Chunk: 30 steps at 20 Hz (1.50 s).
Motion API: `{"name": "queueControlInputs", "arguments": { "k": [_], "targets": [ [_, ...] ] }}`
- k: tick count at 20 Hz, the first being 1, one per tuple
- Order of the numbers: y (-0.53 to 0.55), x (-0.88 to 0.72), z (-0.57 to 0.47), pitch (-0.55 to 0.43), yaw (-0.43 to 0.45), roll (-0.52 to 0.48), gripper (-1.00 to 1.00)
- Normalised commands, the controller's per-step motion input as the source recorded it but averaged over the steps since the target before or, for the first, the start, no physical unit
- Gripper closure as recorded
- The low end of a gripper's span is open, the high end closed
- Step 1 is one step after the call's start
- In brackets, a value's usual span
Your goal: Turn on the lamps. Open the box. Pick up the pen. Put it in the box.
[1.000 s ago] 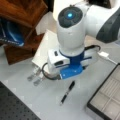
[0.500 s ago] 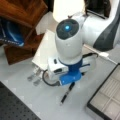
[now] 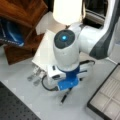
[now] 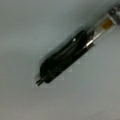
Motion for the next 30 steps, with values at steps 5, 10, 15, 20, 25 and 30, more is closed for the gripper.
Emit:
{"name": "queueControlInputs", "arguments": {
  "k": [5, 10, 15, 20, 25, 30],
  "targets": [
    [-0.05, 0.32, -0.17, 0.033, 0.019, -0.195, -1.0],
    [0.04, 0.31, -0.09, -0.002, 0.015, -0.229, -1.0],
    [0.12, 0.26, -0.01, 0.02, 0.031, -0.241, -1.0],
    [0.16, 0.26, -0.03, 0.007, 0.041, -0.241, -1.0],
    [0.17, 0.24, -0.01, 0.018, 0.049, -0.254, -1.0],
    [0.16, 0.23, -0.02, 0.028, 0.056, -0.27, 1.0]
  ]
}}
